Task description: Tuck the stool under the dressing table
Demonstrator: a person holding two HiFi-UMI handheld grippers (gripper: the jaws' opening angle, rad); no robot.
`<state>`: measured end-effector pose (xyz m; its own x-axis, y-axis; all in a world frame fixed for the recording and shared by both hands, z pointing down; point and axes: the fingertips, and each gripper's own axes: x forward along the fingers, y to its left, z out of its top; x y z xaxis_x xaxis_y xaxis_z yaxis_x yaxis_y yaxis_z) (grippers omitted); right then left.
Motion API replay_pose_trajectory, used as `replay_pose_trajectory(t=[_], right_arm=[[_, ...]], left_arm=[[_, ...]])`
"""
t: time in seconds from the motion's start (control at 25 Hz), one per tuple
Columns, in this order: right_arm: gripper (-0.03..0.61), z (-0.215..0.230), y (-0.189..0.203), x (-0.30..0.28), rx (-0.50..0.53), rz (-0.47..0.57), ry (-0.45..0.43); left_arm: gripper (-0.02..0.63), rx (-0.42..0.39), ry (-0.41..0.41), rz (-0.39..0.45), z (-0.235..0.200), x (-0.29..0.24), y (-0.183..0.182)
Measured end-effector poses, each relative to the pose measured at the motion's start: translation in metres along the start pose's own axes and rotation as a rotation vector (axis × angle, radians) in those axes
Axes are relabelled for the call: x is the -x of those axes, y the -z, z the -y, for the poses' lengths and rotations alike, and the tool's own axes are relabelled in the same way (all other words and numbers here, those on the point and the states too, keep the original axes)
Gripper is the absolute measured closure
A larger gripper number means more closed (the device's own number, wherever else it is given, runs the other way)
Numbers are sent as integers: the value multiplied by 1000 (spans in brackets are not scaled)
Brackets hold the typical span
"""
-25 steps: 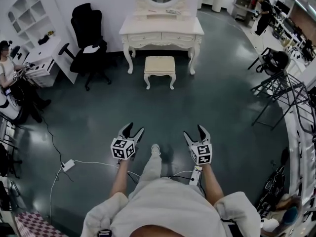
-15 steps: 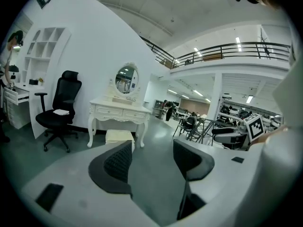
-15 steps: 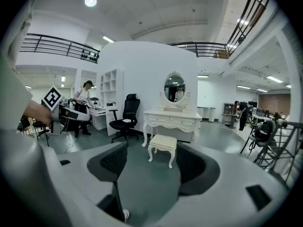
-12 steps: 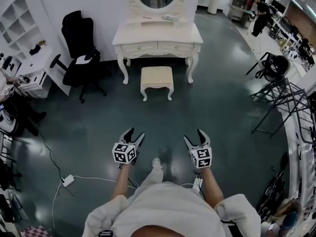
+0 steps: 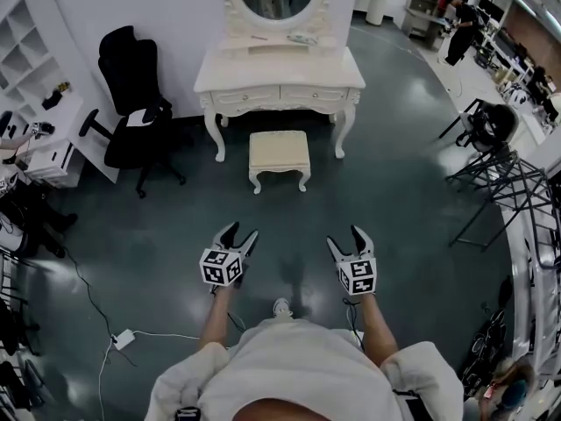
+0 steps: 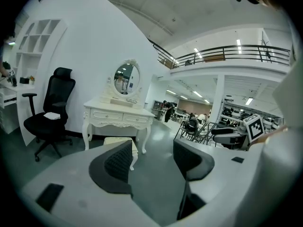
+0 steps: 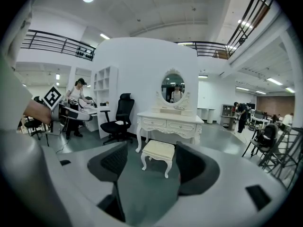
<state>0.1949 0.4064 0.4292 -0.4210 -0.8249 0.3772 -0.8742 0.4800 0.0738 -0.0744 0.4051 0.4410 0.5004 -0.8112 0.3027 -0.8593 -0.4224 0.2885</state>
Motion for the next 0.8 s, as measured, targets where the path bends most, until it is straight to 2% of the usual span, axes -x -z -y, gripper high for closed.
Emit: replay_pose_trajectory(t=[0.28,0.8], right_arm=[[276,6,-18,-40,10,0,19],[284,13,-14,-64,15,-20,24]], left_arm=[[362,-2,20,1,-32,-30,-22],[362,-10,37,-13,-43,-49,-26]])
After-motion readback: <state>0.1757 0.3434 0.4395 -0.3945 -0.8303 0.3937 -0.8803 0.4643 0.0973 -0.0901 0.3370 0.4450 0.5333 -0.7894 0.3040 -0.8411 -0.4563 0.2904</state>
